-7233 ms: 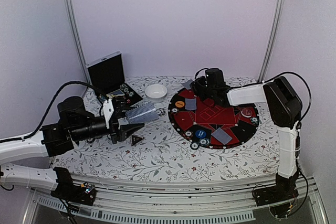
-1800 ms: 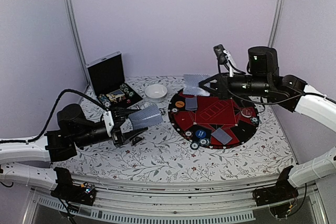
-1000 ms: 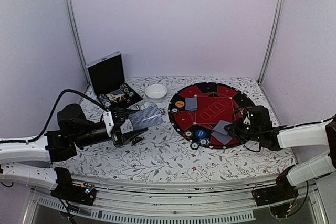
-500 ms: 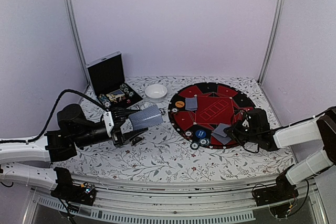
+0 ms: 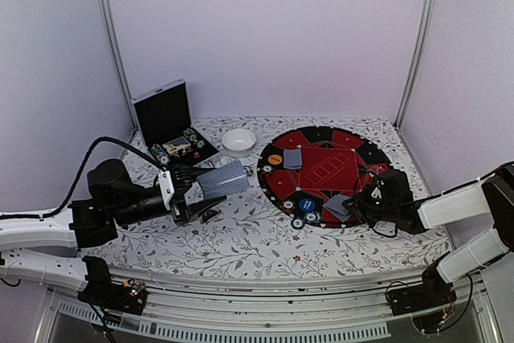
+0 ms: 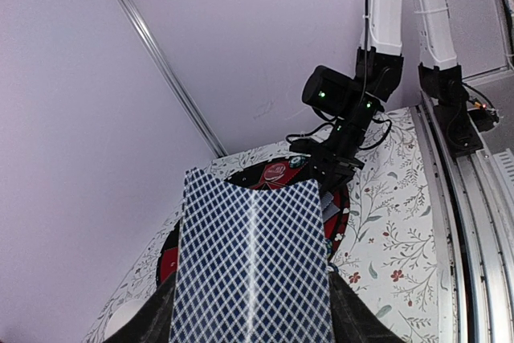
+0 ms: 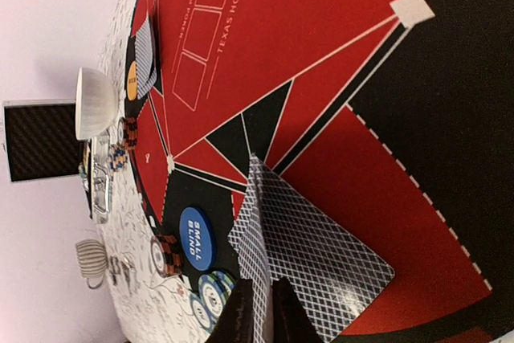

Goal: Distribute texas hold em gaming equipment
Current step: Distribute the poker card in the small blind area.

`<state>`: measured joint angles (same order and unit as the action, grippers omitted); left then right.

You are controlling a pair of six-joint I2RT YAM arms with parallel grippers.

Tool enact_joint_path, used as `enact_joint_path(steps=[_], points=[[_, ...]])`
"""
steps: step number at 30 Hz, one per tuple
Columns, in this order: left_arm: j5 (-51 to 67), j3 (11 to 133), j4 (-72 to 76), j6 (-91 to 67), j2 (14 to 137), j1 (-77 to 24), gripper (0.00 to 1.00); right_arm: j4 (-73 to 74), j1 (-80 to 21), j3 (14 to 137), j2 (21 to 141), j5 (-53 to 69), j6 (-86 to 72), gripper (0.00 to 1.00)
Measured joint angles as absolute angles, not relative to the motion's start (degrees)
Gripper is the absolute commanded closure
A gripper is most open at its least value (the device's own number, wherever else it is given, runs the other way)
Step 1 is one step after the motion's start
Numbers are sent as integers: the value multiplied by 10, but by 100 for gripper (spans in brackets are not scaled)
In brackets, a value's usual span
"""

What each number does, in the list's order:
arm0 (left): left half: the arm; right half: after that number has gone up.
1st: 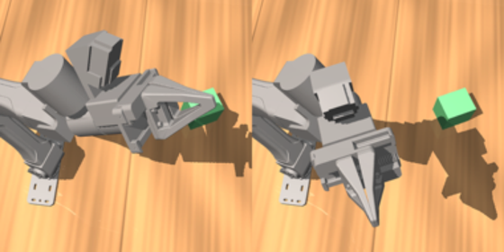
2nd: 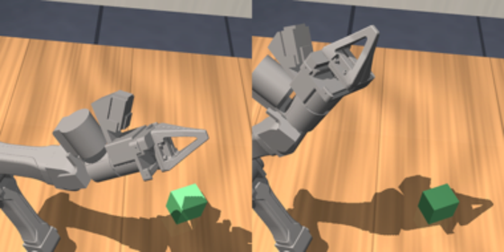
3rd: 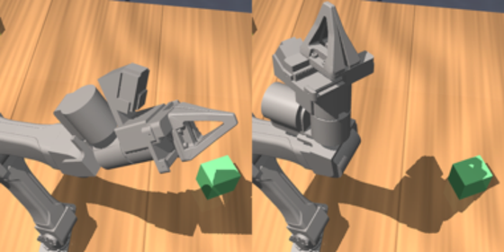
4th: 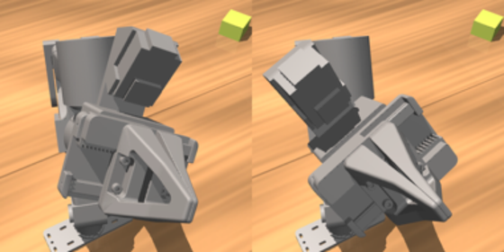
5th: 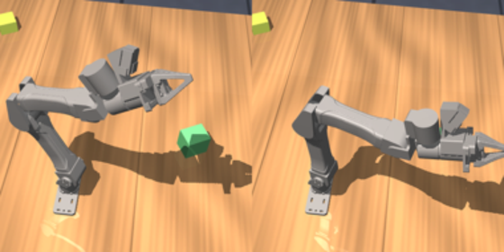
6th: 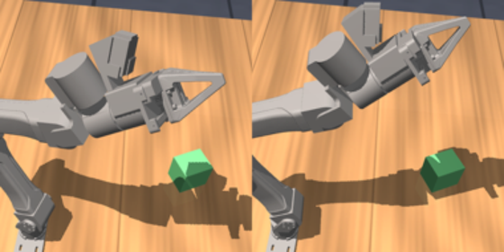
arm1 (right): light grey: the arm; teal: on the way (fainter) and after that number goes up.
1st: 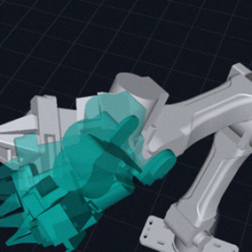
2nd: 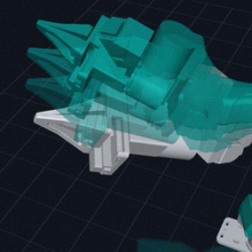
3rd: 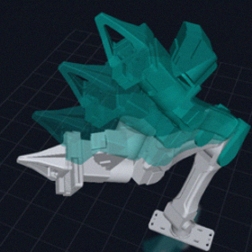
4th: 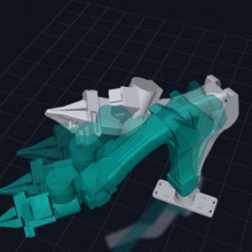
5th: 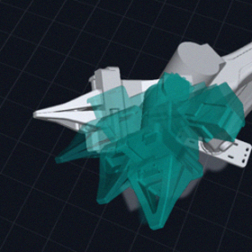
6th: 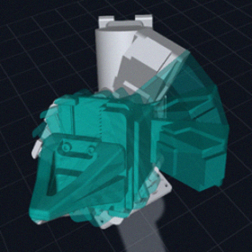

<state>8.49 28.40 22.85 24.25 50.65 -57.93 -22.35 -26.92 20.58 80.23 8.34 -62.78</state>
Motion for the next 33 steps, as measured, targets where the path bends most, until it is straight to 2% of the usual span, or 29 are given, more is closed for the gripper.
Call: enact_joint_path(steps=[2, 5, 8, 16, 28, 33], points=[[85, 284, 228, 243, 507, -579, 48, -223, -269, 205, 802, 86, -629, 71], [85, 284, 229, 243, 507, -579, 48, -224, -268, 201, 802, 89, -634, 65], [85, 284, 229, 243, 507, -579, 48, -219, -267, 195, 797, 90, -637, 52], [85, 284, 228, 243, 507, -580, 48, -166, -265, 202, 771, 84, -617, 1], [85, 284, 228, 244, 507, -580, 48, -21, -266, 262, 725, 21, -556, 1], [86, 284, 227, 245, 507, -580, 48, 3, -266, 290, 649, 9, -502, 1]])
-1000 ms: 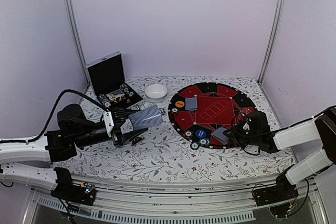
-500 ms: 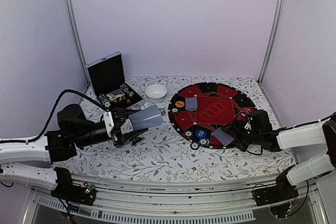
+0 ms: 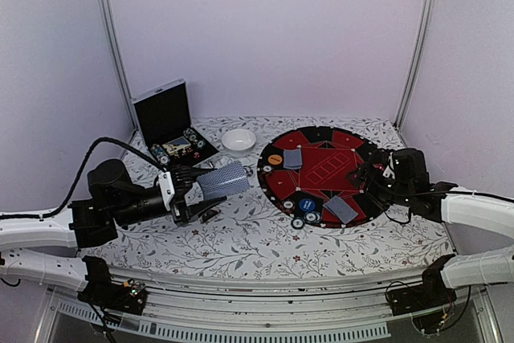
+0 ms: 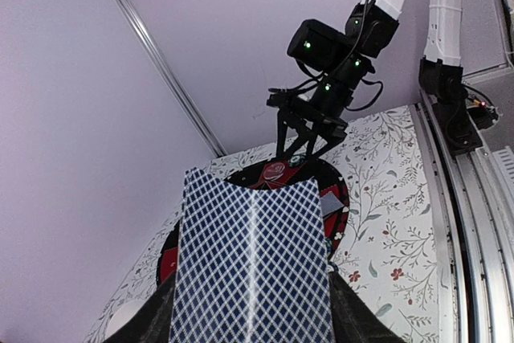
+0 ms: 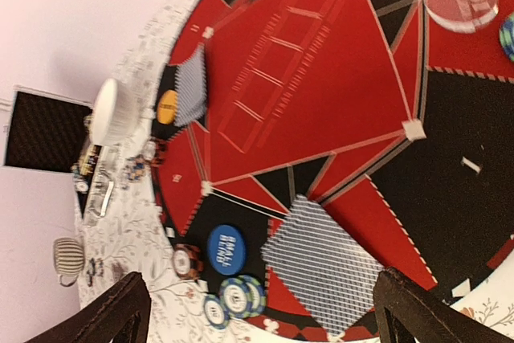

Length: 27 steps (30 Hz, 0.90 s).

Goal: Distribute texas hold em gaming equipment
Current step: Distribute the poker card in the small blind area, then pick up the poker card from the face-down deck piles.

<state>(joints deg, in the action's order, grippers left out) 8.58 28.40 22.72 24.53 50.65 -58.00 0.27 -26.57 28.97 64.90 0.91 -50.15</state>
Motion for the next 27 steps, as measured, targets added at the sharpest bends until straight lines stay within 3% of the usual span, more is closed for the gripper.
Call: enact_joint_path(steps=[8, 18, 27], points=[[101, 284, 216, 250, 507, -583, 48, -50, -290, 376, 564, 125, -382, 1], [114, 284, 207, 256, 517, -590, 48, 13, -540, 660, 794, 228, -189, 5], [113, 284, 203, 263, 517, -593, 48, 69, -578, 730, 884, 271, -108, 7]])
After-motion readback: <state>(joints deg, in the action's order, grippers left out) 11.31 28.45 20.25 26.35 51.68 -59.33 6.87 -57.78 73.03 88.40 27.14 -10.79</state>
